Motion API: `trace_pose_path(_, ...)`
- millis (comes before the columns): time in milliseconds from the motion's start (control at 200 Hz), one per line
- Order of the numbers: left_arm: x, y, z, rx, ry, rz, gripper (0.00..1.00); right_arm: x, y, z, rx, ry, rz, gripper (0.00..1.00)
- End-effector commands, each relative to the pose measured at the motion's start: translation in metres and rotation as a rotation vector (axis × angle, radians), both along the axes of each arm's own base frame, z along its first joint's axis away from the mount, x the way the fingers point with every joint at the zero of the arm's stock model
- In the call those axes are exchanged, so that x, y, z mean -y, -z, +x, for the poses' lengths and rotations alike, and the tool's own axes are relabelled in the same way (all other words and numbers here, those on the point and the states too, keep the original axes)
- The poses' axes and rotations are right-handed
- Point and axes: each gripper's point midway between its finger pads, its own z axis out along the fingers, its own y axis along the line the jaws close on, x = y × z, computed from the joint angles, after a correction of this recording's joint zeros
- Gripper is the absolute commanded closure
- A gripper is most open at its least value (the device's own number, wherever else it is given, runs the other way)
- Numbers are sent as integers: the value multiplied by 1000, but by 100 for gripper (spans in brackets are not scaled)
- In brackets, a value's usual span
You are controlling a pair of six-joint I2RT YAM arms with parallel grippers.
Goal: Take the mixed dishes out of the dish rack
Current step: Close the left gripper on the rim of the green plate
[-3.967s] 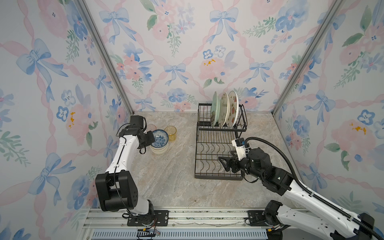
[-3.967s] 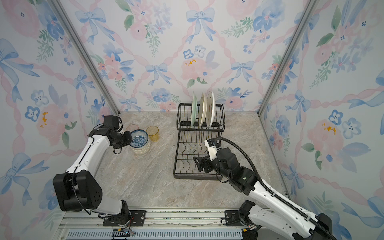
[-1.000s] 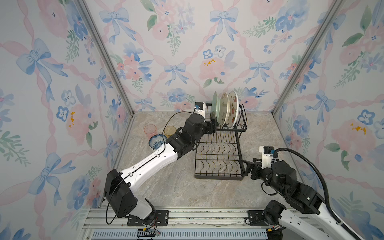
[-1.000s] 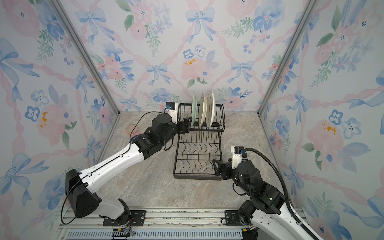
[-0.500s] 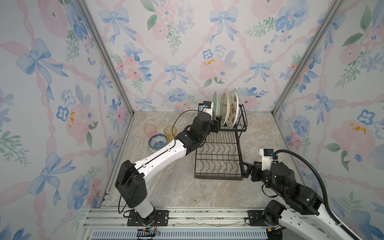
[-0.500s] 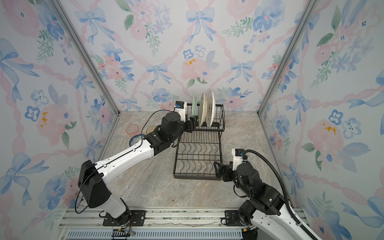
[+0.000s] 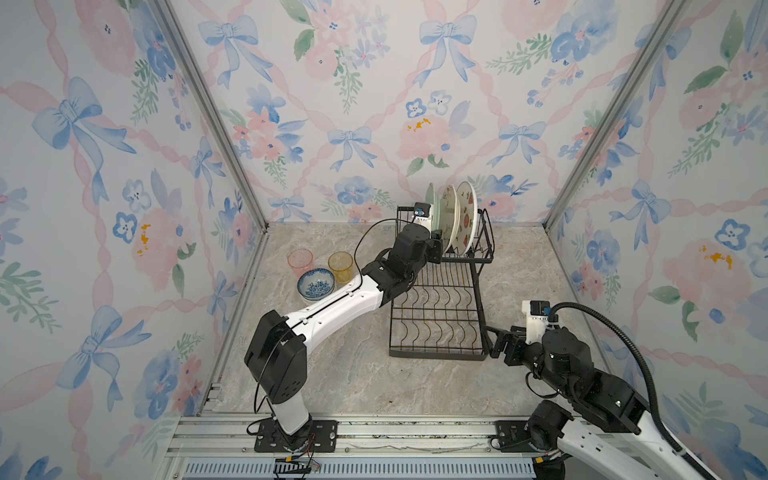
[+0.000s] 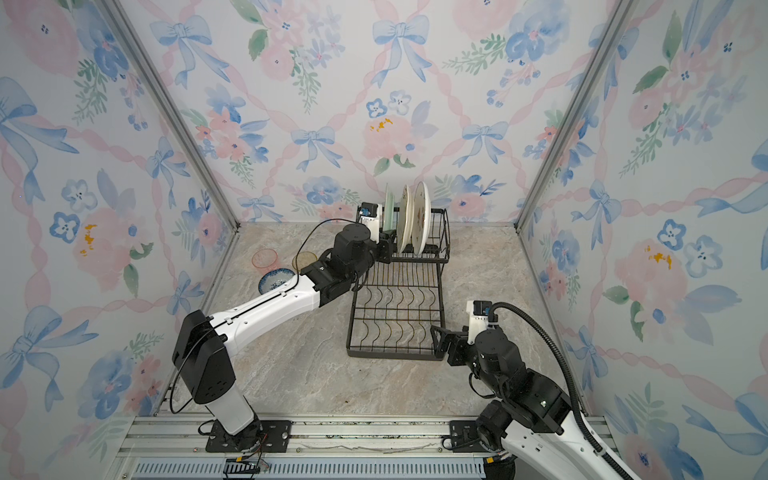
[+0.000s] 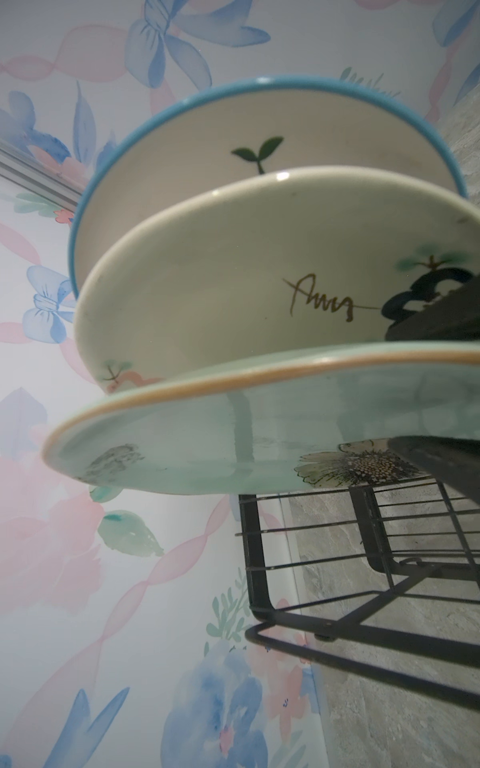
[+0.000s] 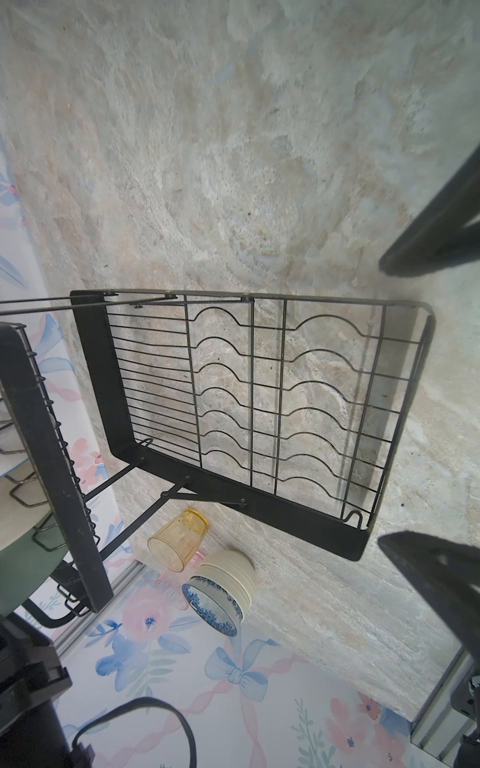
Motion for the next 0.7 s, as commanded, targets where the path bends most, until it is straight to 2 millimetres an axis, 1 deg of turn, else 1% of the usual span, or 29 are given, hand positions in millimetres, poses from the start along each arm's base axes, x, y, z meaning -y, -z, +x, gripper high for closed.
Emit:
trace_pose_path(0,1,-8,10,23,11,-16,58,7,7,0,-15,33,-12,3)
trace_pose_path(120,0,-4,14,12,17,-17,58,7,8,1,-19,37,-13,3)
trace_pose_path(165,-2,-4,16,12,17,-19,61,7,9,1,-19,38,-13,3)
trace_pose_path(265,-4,-4,20,11,23,-21,63,7,9,2,-19,40,-14,3)
trace_pose_path(320,-5,-5,22,15,25,-22,65,7,10,2,-20,41,-16,3)
trace_pose_path(375,-6,-8,23,22,27,-21,70,7,10,2,-19,42,-16,3)
trace_pose_path(430,-7,-9,24,27,28,-20,71,7,10,3,-20,43,-17,3)
trace_pose_path(530,-6,-12,25,36,41,-16,75,7,11,3,-30,60,2,3)
trace_pose_path(695,2,-15,24,54,80,1,82,6,13,5,-35,63,1,3)
